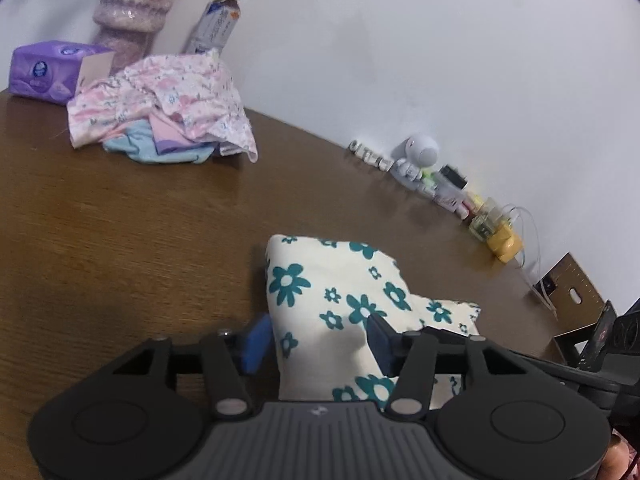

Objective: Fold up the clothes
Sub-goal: 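Pinch the rolled bundle edge with the left tool while the right tool pinches beside it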

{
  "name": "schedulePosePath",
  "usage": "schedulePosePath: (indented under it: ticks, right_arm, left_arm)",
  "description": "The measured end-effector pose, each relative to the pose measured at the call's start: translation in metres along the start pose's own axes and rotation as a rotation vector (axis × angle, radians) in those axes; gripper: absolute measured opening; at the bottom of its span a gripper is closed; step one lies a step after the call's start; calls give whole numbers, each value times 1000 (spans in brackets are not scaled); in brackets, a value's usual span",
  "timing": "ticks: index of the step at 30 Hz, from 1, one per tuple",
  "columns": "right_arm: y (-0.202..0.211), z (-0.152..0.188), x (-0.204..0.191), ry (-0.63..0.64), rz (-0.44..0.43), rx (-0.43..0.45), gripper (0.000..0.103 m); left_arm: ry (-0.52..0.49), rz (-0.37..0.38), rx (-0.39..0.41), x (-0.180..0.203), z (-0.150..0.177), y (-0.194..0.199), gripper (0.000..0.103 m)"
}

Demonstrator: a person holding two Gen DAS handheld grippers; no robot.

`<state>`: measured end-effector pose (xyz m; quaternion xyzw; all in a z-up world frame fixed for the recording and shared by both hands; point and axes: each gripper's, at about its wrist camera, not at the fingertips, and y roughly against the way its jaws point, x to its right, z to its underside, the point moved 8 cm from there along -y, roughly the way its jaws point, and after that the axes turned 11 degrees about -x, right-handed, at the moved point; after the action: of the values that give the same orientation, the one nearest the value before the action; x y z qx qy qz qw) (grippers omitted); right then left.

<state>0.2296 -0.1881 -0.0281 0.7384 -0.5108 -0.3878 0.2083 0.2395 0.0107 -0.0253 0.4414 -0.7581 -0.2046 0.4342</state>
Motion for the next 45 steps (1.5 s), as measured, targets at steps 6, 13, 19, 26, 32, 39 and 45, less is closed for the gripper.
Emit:
schedulePosePath:
  ticks: [6, 13, 19, 26, 32, 39, 45]
  right_arm:
    - [-8, 1, -3, -11, -34, -31, 26]
    - [-18, -19, 7, -69, -11, -10, 22]
    - [-16, -24, 8, -70, -7, 19, 49]
    - [-44, -39, 19, -154, 4, -18, 14]
    - [-41, -53, 29, -214, -4, 29, 42]
    - [-63, -54, 31, -240, -30, -29, 19]
    - [-66, -57, 23, -199, -3, -34, 58]
  left_arm:
    - [15, 25, -2, -4, -2, 1, 34]
    - [47, -11, 1, -10, -22, -12, 21]
    - [75, -13, 32, -14, -34, -6, 62]
    - [92, -14, -13, -16, -43, -35, 27]
    - [112, -18, 11, -20, -55, -39, 59]
    - [134, 4, 20, -25, -62, -43, 41]
    - [90, -6, 7, -16, -67, -53, 57]
